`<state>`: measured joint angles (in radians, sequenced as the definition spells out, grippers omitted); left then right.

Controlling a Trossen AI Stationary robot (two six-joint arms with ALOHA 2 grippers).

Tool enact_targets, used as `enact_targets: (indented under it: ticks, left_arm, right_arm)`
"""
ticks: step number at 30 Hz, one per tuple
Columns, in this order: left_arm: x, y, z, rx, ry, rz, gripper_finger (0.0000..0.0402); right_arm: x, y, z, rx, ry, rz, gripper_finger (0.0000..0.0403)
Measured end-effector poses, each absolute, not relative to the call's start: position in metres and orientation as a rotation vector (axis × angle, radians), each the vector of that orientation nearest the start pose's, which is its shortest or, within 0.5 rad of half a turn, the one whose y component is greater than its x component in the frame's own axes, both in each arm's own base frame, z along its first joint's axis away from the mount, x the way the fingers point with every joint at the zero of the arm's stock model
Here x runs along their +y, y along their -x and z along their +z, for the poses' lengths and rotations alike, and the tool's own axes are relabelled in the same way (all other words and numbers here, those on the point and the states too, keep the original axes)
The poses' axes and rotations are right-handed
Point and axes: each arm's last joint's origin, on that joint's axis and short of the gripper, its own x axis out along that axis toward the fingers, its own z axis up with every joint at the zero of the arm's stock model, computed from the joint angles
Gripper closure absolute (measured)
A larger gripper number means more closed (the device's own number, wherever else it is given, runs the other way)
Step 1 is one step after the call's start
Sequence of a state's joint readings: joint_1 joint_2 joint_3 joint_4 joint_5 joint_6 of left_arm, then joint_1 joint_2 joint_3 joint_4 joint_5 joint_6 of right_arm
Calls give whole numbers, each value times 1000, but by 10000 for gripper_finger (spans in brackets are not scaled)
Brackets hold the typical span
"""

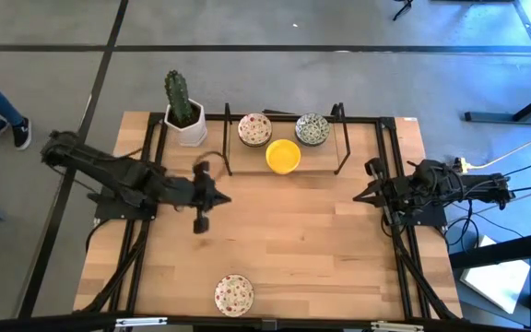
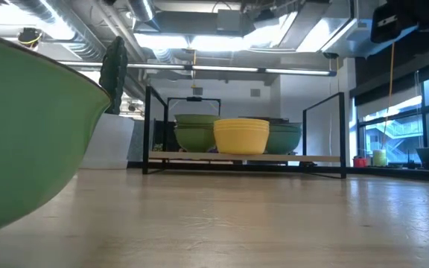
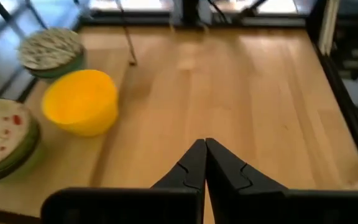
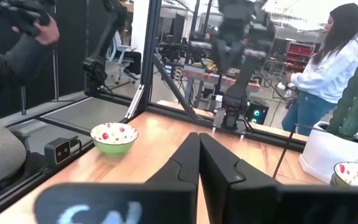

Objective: Pick & Place Mini bowls
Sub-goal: Stack the green bowl on top of the green bowls on the shelf

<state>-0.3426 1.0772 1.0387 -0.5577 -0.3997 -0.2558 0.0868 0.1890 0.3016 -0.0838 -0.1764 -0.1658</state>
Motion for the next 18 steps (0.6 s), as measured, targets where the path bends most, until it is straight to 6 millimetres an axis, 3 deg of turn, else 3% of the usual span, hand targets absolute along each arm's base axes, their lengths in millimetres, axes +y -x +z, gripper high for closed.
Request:
enact_targets:
  ticks: [4, 8, 13, 18]
  left_arm:
    - [-90, -236, 355, 669, -2, 87, 398]
    - [-116, -259, 354, 833, -45, 55, 398]
    - [-136, -283, 334, 1024, 59, 161, 393]
    - [-169, -300, 288, 1261, 100, 80, 364]
  right_arm:
    - [13, -93, 242, -38, 165, 262, 384]
    - [13, -93, 241, -30, 157, 262, 382]
    - [13, -93, 241, -25, 157, 263, 381]
    - [13, -93, 241, -23, 157, 263, 381]
